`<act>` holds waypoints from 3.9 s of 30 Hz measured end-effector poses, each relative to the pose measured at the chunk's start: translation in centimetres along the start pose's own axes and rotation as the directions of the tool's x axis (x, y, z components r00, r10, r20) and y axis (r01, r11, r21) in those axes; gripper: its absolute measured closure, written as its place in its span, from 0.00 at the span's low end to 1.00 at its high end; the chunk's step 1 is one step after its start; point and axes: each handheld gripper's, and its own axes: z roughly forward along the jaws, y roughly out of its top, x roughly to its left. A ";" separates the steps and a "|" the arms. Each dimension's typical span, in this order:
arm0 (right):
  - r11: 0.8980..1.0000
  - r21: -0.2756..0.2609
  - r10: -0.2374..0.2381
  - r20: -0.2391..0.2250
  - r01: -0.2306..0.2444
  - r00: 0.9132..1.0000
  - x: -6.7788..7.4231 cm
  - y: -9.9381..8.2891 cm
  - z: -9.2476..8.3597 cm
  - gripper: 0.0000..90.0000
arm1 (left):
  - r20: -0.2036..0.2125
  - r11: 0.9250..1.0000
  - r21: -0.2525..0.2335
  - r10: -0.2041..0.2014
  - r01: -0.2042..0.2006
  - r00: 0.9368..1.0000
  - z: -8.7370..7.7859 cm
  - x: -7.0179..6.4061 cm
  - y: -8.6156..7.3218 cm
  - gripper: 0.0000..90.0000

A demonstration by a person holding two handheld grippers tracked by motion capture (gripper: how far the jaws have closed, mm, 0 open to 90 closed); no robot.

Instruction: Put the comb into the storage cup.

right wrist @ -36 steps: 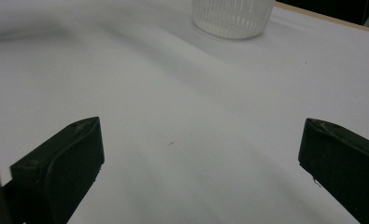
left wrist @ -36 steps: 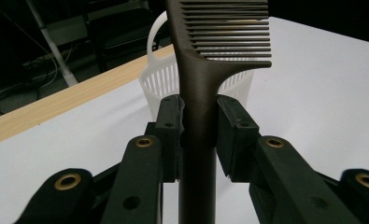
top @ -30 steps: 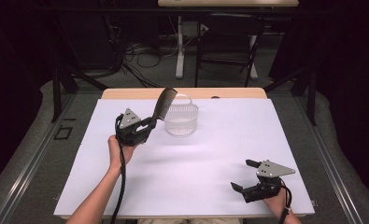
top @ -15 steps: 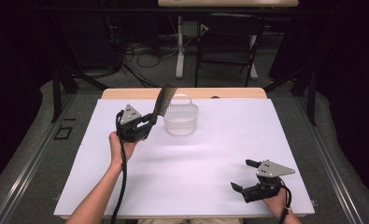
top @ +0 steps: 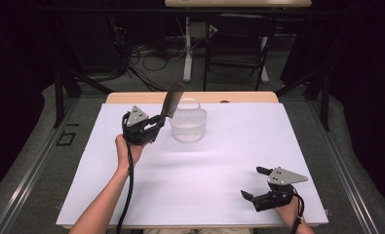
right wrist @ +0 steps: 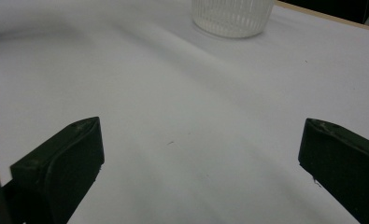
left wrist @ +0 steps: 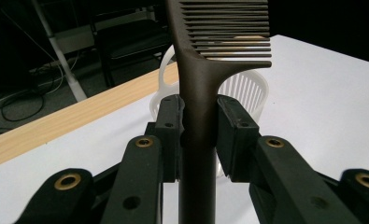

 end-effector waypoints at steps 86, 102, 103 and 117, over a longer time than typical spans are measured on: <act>1.000 -0.002 0.003 -0.003 -0.003 1.000 -0.2 -0.1 -0.1 0.00 | 0.024 0.991 -0.125 0.046 -0.042 0.999 4.4 -0.1 4.6 0.80; 1.000 -0.002 0.006 -0.004 -0.006 1.000 -0.2 -0.1 0.0 0.00 | 0.049 0.989 -0.130 0.083 -0.076 0.995 5.3 -0.1 4.6 0.80; 1.000 -0.002 0.006 -0.004 -0.006 1.000 -0.2 -0.1 0.0 0.00 | 0.050 0.988 -0.131 0.087 -0.080 0.995 5.4 -0.1 4.6 0.80; 1.000 -0.002 0.002 -0.007 -0.002 1.000 -0.2 -0.1 0.0 0.00 | 0.075 0.981 -0.144 0.142 -0.130 0.987 6.3 -0.3 4.6 0.80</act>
